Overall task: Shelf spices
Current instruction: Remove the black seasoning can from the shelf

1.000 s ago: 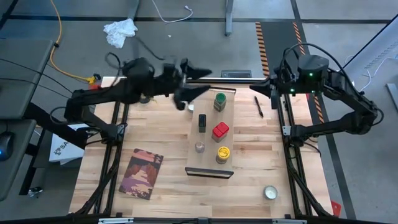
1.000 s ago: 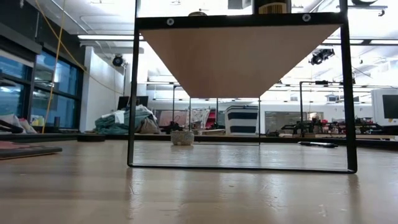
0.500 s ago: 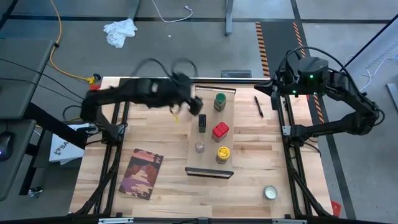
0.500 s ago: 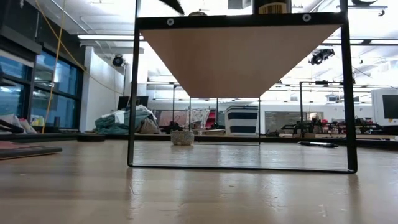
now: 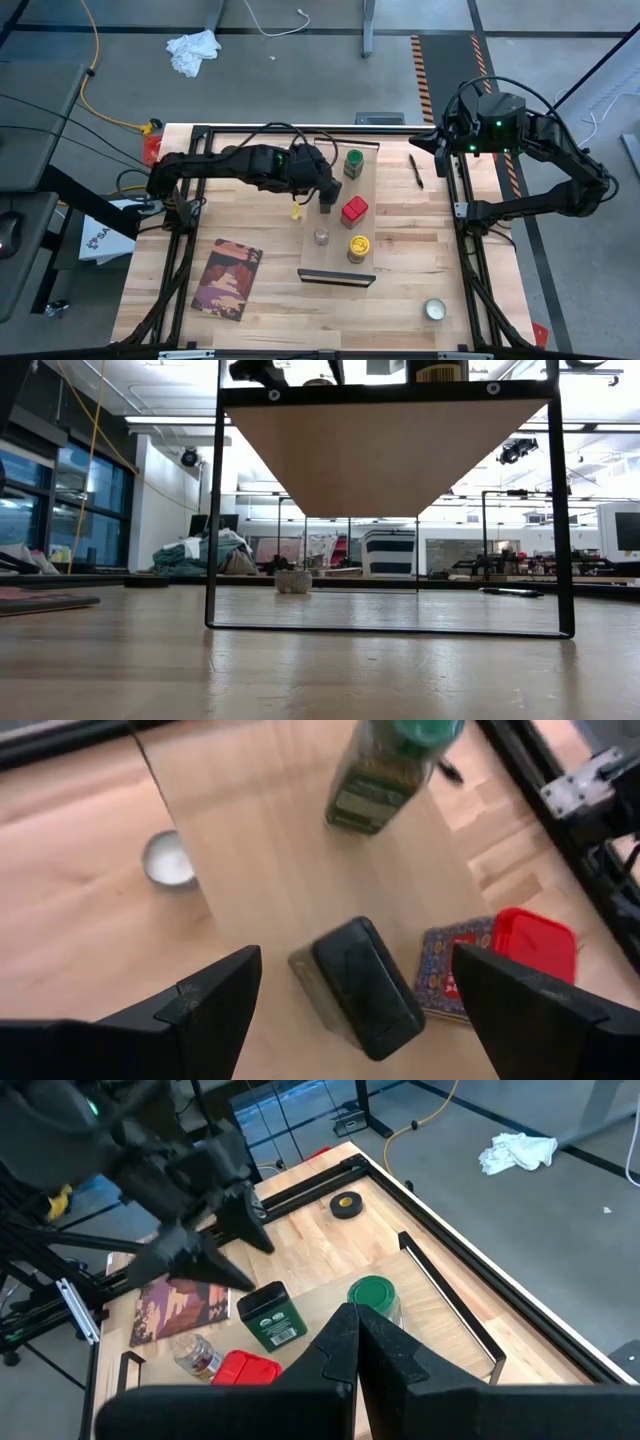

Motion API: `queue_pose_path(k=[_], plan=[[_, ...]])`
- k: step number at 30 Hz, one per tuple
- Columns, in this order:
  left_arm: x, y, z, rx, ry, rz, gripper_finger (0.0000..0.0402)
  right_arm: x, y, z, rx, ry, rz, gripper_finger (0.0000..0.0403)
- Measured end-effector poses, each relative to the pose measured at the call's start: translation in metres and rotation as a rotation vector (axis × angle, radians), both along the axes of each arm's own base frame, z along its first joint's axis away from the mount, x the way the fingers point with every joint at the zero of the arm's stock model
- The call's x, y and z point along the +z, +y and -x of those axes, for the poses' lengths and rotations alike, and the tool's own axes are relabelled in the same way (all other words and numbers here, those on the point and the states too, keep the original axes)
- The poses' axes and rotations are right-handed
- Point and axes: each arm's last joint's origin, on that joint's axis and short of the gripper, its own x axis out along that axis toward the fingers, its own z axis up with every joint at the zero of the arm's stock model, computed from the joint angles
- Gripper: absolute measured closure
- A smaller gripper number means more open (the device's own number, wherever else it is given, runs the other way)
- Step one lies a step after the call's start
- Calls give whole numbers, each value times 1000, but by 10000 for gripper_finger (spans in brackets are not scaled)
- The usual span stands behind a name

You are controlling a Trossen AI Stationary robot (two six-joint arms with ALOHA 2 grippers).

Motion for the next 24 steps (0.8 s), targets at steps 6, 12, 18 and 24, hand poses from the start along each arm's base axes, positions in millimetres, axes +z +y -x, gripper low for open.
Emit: queue_pose_path(k=[6,12,18,24], plan=[[-9,-4,-10,5,-13,25,78,0,0,0,4,2,7,402],[-11,-2,-7,70,13,13,78,-1,0,0,5,13,4,402],[-20,-4,-7,95,19,52,78,-1,0,0,10,15,12,402],[-27,-5,-10,116,4,56,78,-1,0,0,14,17,19,402]])
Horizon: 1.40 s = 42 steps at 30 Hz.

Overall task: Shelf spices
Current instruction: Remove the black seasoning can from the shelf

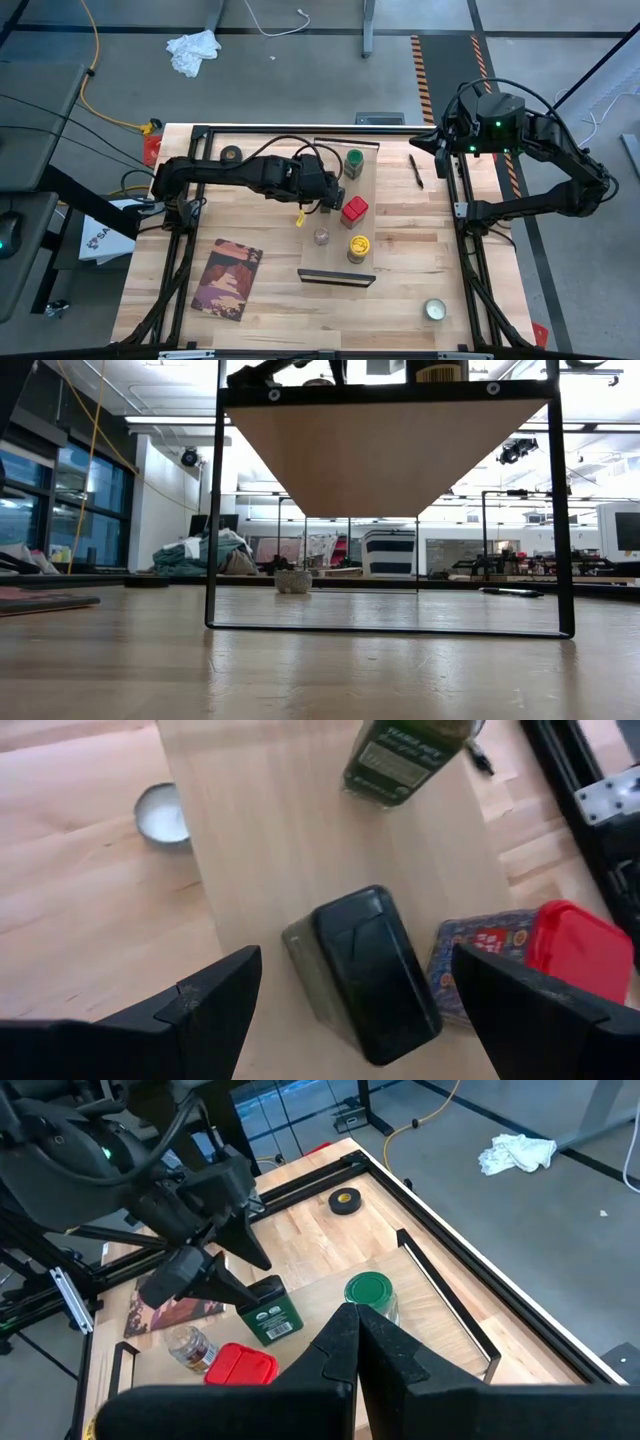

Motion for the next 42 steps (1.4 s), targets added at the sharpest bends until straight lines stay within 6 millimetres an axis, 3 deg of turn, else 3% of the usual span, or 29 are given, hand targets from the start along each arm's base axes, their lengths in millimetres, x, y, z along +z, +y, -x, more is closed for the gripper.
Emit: queue_pose_path(k=[17,22,26,28,30,36,40,42], plan=[[-35,1,-8,41,-19,41,94,0,0,0,4,2,6,402],[-35,1,-9,43,-30,33,154,0,0,0,4,2,6,402],[-32,-3,-6,14,-19,0,243,0,0,0,4,2,6,402],[-21,-4,4,-2,-15,-28,288,0,0,0,4,2,6,402],[-1,-5,21,-31,-28,-63,293,0,0,0,4,2,6,402],[63,-10,106,-83,-9,-240,293,0,0,0,4,2,6,402],[75,-13,154,-115,118,-238,288,0,0,0,4,2,6,402],[68,-18,159,-161,161,-229,272,0,0,0,4,1,6,402]])
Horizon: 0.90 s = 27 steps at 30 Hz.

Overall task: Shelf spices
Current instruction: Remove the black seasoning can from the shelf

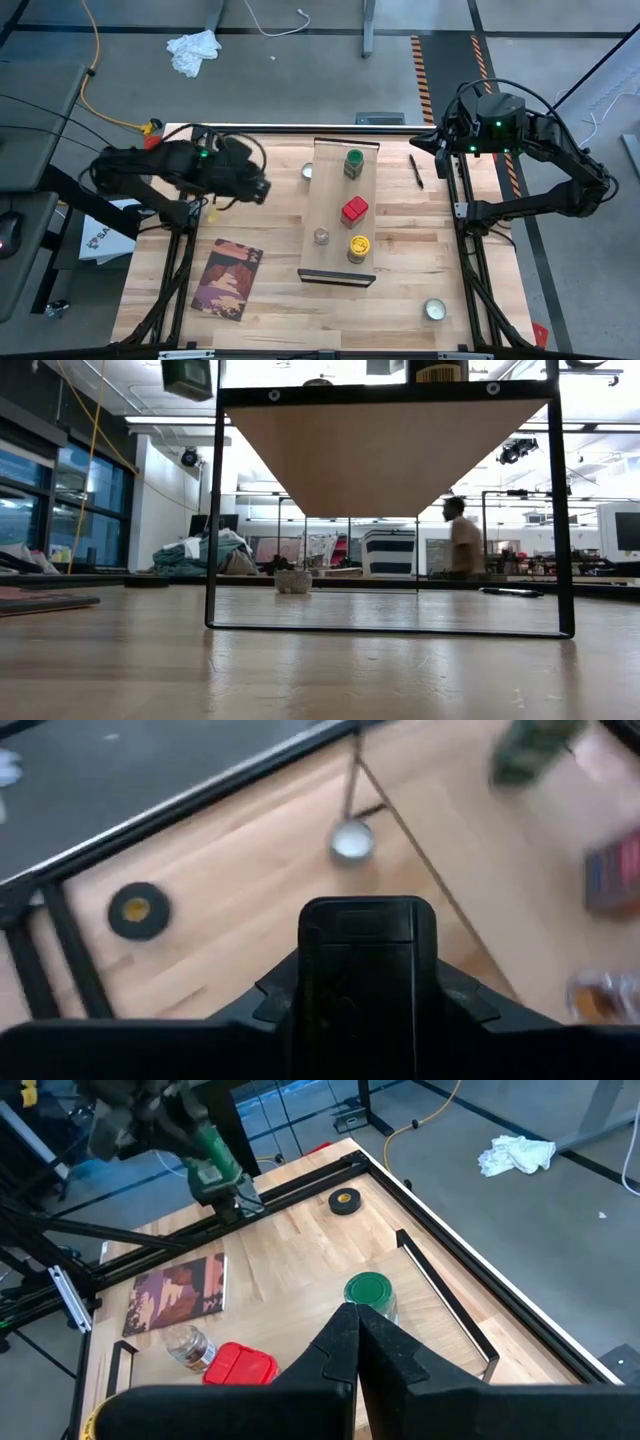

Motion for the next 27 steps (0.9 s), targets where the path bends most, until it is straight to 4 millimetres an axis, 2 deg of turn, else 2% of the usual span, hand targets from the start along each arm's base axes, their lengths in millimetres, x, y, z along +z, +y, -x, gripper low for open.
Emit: queue_pose_path(k=[3,7,12,15,22,27], plan=[[-30,-8,-3,-77,101,43,258,0,0,0,-11,-1,-7,402],[-91,-10,-3,-38,327,94,256,-1,-1,-2,-27,-1,-27,402],[-141,-14,-19,-23,168,151,257,-2,-3,-7,-44,-5,-46,402],[-162,-13,-28,-12,72,180,256,-3,-4,-11,-55,1,-47,402],[-202,0,-20,96,80,272,254,-8,-7,-22,-57,33,-57,402],[-212,7,-17,103,118,318,230,-11,-8,-28,-47,50,-61,402]])
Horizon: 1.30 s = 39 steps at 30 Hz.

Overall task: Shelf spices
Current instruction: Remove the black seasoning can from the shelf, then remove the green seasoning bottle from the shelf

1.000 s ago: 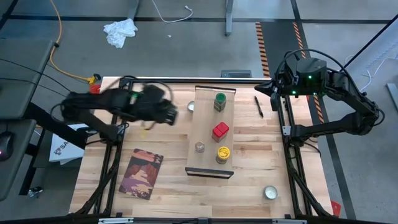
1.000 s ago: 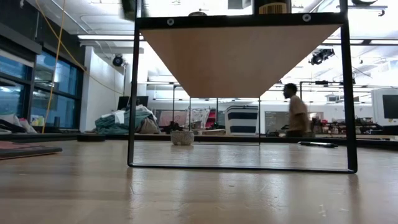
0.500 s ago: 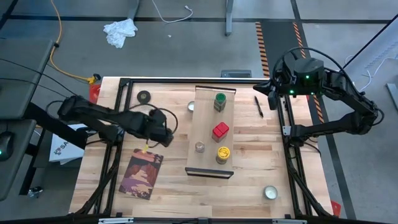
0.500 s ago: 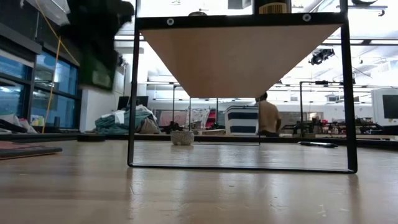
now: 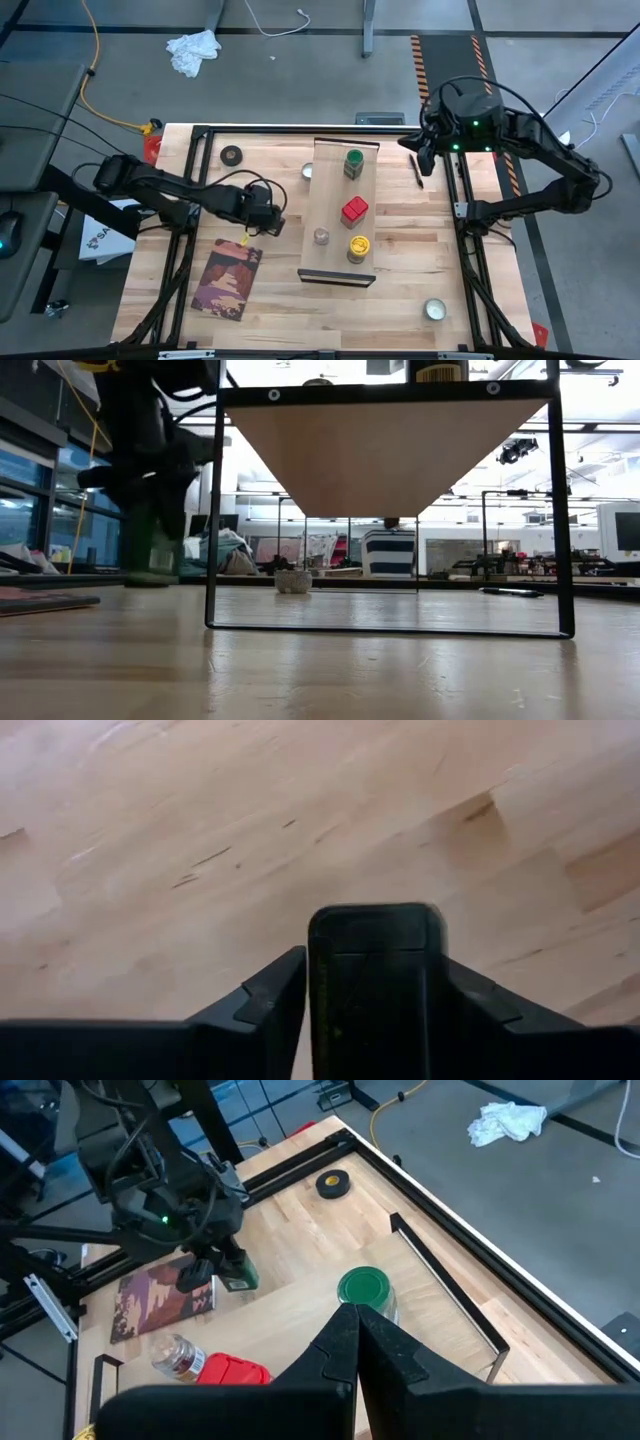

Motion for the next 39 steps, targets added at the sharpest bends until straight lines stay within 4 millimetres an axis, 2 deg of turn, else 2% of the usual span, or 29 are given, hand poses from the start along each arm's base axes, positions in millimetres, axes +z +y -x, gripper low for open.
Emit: queue_pose_path(k=[10,15,18,21,25,28,32,35,39], plan=[[8,1,-7,-98,-32,86,121,6,2,7,11,-47,8,402],[29,4,-12,-107,-36,23,83,12,4,12,-1,-110,1,401],[49,9,-17,-114,-48,-40,73,12,3,8,0,-120,-21,385],[68,15,-20,-126,-61,-92,71,10,4,-1,80,-125,-66,343],[94,22,-24,-127,-93,-157,70,3,7,-19,147,-90,-68,267],[111,26,-25,-115,-121,-201,70,-4,5,-35,120,-37,16,210],[133,29,-28,-104,-182,-248,70,-15,-1,-60,2,19,127,149],[146,30,-29,-91,-217,-293,70,-28,-6,-80,-45,106,220,128],[154,31,-29,-92,-232,-329,70,-47,-8,-103,0,185,215,124]])
